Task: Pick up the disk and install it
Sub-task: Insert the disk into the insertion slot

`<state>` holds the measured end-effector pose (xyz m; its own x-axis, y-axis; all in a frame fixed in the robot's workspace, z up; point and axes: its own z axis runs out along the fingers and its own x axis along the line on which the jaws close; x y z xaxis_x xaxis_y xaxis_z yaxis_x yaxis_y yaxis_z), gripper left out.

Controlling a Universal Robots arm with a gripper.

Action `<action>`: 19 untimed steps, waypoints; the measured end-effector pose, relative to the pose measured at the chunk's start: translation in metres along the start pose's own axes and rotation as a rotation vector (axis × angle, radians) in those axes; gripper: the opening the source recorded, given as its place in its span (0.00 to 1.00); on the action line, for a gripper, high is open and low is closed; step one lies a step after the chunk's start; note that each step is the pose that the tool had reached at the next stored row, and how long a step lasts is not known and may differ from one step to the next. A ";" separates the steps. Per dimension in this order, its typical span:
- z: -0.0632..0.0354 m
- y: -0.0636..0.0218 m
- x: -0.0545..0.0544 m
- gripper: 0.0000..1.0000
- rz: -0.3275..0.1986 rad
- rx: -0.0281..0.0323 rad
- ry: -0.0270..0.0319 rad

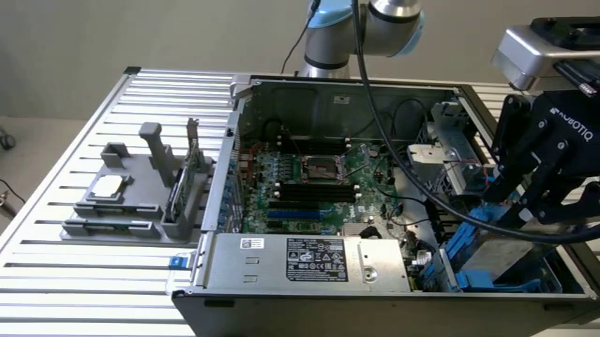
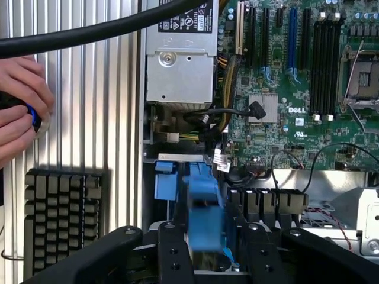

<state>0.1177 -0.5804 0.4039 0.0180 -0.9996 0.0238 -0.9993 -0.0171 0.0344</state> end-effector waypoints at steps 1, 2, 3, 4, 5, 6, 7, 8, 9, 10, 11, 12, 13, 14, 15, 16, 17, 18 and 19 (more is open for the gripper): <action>0.0005 0.0000 0.000 0.40 0.000 -0.0001 -0.0003; 0.0009 0.0000 0.000 0.40 0.000 -0.0001 -0.0001; 0.0013 0.0000 0.000 0.40 0.000 -0.0001 0.0001; 0.0018 0.0000 0.000 0.40 0.000 -0.0002 0.0000; 0.0022 -0.0001 0.000 0.40 0.000 -0.0002 0.0000; 0.0027 -0.0003 0.000 0.40 0.000 -0.0003 0.0000; 0.0033 -0.0008 0.000 0.40 0.000 -0.0003 -0.0001; 0.0037 -0.0015 0.000 0.40 0.000 -0.0002 0.0000; 0.0043 -0.0021 0.000 0.40 0.000 -0.0002 -0.0001; 0.0047 -0.0027 0.000 0.40 0.000 -0.0002 0.0001; 0.0051 -0.0036 0.000 0.40 0.000 -0.0002 0.0002; 0.0055 -0.0045 0.000 0.37 0.000 -0.0002 0.0001; 0.0058 -0.0055 0.000 0.37 0.000 -0.0002 0.0001; 0.0061 -0.0065 0.000 0.31 0.000 -0.0002 0.0000; 0.0064 -0.0075 0.000 0.25 -0.001 -0.0002 -0.0001; 0.0066 -0.0087 0.000 0.25 -0.001 -0.0002 -0.0002; 0.0067 -0.0100 0.000 0.25 -0.001 -0.0002 0.0000; 0.0069 -0.0113 0.000 0.18 -0.001 -0.0002 0.0000; 0.0070 -0.0128 0.000 0.18 -0.002 -0.0002 0.0000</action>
<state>0.1302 -0.5804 0.3964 0.0196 -0.9995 0.0237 -0.9992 -0.0188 0.0346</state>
